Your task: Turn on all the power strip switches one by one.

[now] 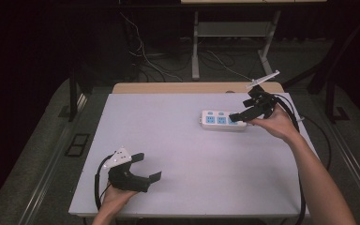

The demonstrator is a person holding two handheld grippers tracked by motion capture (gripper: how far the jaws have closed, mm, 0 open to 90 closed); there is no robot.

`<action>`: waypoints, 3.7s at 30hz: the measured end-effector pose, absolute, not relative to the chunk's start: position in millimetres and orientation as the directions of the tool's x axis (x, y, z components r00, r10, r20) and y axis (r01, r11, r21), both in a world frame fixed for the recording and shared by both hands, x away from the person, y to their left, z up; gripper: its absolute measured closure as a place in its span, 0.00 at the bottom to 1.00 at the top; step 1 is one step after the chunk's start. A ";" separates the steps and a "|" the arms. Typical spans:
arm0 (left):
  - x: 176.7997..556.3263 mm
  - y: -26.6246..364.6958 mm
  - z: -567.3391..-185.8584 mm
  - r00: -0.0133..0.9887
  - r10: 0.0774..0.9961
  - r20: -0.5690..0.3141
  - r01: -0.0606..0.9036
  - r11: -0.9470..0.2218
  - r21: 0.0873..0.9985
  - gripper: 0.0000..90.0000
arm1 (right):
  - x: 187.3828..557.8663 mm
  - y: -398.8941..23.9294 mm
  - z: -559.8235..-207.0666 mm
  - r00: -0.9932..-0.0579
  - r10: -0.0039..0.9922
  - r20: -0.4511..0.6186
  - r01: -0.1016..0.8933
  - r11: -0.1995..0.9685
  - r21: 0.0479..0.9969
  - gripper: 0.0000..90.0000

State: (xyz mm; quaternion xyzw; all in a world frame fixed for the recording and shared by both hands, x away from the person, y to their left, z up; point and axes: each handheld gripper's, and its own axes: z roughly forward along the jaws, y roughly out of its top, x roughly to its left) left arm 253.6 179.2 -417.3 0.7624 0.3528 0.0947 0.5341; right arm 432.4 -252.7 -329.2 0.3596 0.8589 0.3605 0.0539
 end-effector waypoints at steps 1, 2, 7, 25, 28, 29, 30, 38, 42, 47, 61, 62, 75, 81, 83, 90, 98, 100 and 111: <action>253.6 179.1 -417.3 0.733 0.639 -0.232 0.436 -0.180 0.881 0.00 | 434.9 -252.6 -328.1 -0.735 0.658 0.163 0.578 0.482 0.659 0.00; 253.6 179.1 -417.2 0.734 0.639 -0.232 0.436 -0.181 0.881 0.00 | 436.8 -252.4 -327.4 -0.734 0.660 0.161 0.579 0.483 0.657 0.00; 253.8 178.7 -417.4 0.734 0.638 -0.233 0.437 -0.181 0.881 0.00 | 449.0 -252.0 -325.1 -0.729 0.668 0.149 0.580 0.488 0.652 0.00; 252.7 177.4 -416.8 0.738 0.634 -0.232 0.436 -0.186 0.880 0.00 | 484.5 -263.6 -354.2 -0.683 0.708 0.179 0.635 0.455 0.624 0.08; 253.0 176.8 -417.1 0.741 0.632 -0.228 0.434 -0.191 0.880 0.00 | 487.6 -265.2 -357.7 -0.688 0.703 0.179 0.631 0.457 0.627 0.24; 253.0 176.7 -417.2 0.742 0.631 -0.227 0.434 -0.192 0.880 0.00 | 488.3 -264.8 -358.5 -0.680 0.712 0.174 0.635 0.453 0.626 0.25; 253.0 176.5 -417.3 0.742 0.631 -0.226 0.433 -0.193 0.880 0.00 | 489.1 -264.7 -359.2 -0.679 0.715 0.168 0.633 0.454 0.627 0.27; 253.3 177.4 -417.2 0.742 0.630 -0.228 0.433 -0.191 0.881 0.00 | 495.9 -262.6 -369.7 -0.665 0.730 0.160 0.642 0.449 0.621 0.48; 253.5 177.0 -417.6 0.746 0.627 -0.224 0.431 -0.198 0.880 0.00 | 495.4 -262.3 -374.9 -0.658 0.739 0.145 0.638 0.444 0.629 0.69; 253.2 175.8 -417.8 0.748 0.626 -0.222 0.431 -0.203 0.879 0.00 | 495.1 -265.3 -381.1 -0.650 0.744 0.153 0.639 0.426 0.640 0.97; 253.4 175.7 -418.5 0.747 0.627 -0.220 0.430 -0.204 0.880 0.00 | 500.7 -268.0 -392.6 -0.605 0.774 0.188 0.676 0.374 0.635 1.00; 253.4 175.7 -418.6 0.747 0.627 -0.219 0.430 -0.204 0.879 0.00 | 501.1 -268.1 -393.7 -0.604 0.774 0.191 0.678 0.374 0.633 1.00; 252.9 176.7 -418.4 0.747 0.629 -0.216 0.422 -0.197 0.885 0.00 | 505.4 -264.4 -414.0 -0.588 0.776 0.229 0.712 0.363 0.601 1.00; 252.8 175.9 -418.8 0.748 0.627 -0.216 0.422 -0.199 0.885 0.00 | 505.5 -265.9 -417.7 -0.585 0.771 0.252 0.712 0.340 0.614 1.00; 252.7 175.6 -418.8 0.748 0.628 -0.215 0.421 -0.199 0.885 0.00 | 504.6 -266.2 -418.4 -0.586 0.770 0.252 0.710 0.337 0.619 1.00; 252.3 175.0 -418.8 0.750 0.626 -0.212 0.420 -0.203 0.885 0.00 | 503.3 -271.6 -423.5 -0.578 0.762 0.292 0.713 0.297 0.636 1.00; 252.2 174.6 -419.1 0.751 0.624 -0.216 0.421 -0.201 0.884 0.00 | 504.1 -271.3 -424.2 -0.570 0.766 0.298 0.722 0.293 0.627 1.00; 252.0 174.6 -419.1 0.752 0.623 -0.214 0.421 -0.204 0.884 0.00 | 504.1 -271.7 -424.7 -0.567 0.766 0.303 0.724 0.288 0.626 1.00; 251.9 174.3 -419.9 0.754 0.622 -0.212 0.421 -0.209 0.883 0.00 | 504.1 -271.0 -425.0 -0.572 0.766 0.294 0.721 0.297 0.626 1.00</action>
